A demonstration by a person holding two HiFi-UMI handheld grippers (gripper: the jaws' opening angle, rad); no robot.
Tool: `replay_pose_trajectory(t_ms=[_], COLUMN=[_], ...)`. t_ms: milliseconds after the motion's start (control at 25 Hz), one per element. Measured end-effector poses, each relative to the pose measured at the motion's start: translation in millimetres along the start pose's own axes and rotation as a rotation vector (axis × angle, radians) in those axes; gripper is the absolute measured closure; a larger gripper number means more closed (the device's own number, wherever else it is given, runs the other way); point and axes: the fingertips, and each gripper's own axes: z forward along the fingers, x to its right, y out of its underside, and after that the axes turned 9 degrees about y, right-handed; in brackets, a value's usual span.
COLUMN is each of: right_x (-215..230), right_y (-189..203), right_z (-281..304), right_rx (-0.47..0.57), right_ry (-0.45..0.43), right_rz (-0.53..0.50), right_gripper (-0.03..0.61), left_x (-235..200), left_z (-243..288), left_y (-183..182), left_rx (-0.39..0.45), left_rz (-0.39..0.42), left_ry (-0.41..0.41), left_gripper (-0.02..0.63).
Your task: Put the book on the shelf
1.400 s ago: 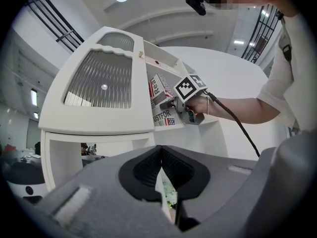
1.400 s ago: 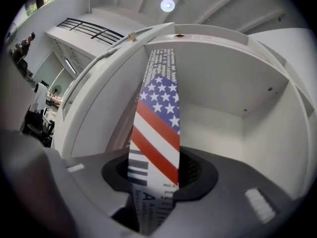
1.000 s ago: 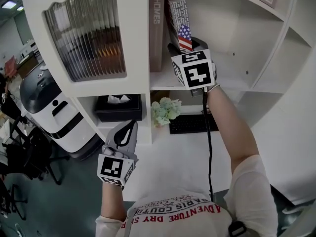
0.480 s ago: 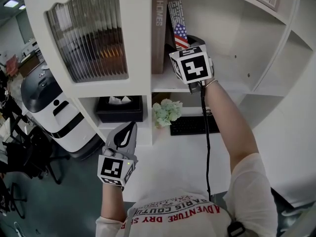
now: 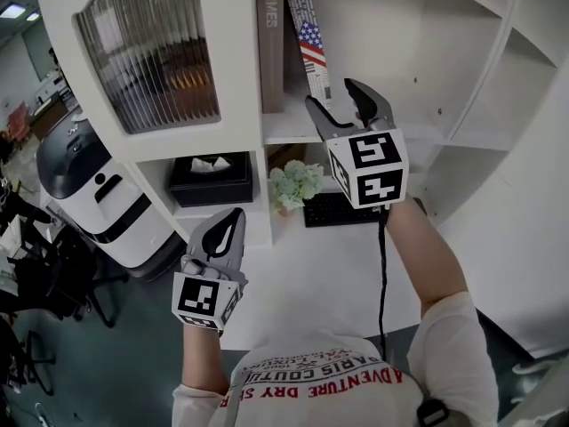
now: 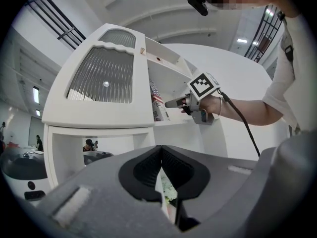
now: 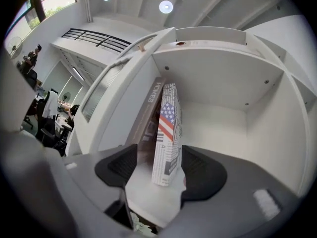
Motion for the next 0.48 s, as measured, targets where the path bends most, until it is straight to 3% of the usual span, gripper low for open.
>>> replay_pose_trajectory(t_ms=[80, 320, 480], right_x=[-2, 7, 7], right_y=[6, 26, 45], right_z=[-18, -72, -107], right_rx=[0.006, 0.036, 0.058], right_ry=[-0.011, 0.023, 0.024], right_rz=[-0.003, 0.056, 0.111], right_gripper=[0.322, 0.509, 0.578], left_x=[6, 27, 43], left_z=[-2, -7, -5], left_y=[1, -6, -12], left_rx=[-0.002, -0.001, -0.006], left_rz=[-0.004, -0.011, 0.005], left_ry=[0.001, 0.012, 0.030], left_gripper=[0.609, 0.609, 0.609])
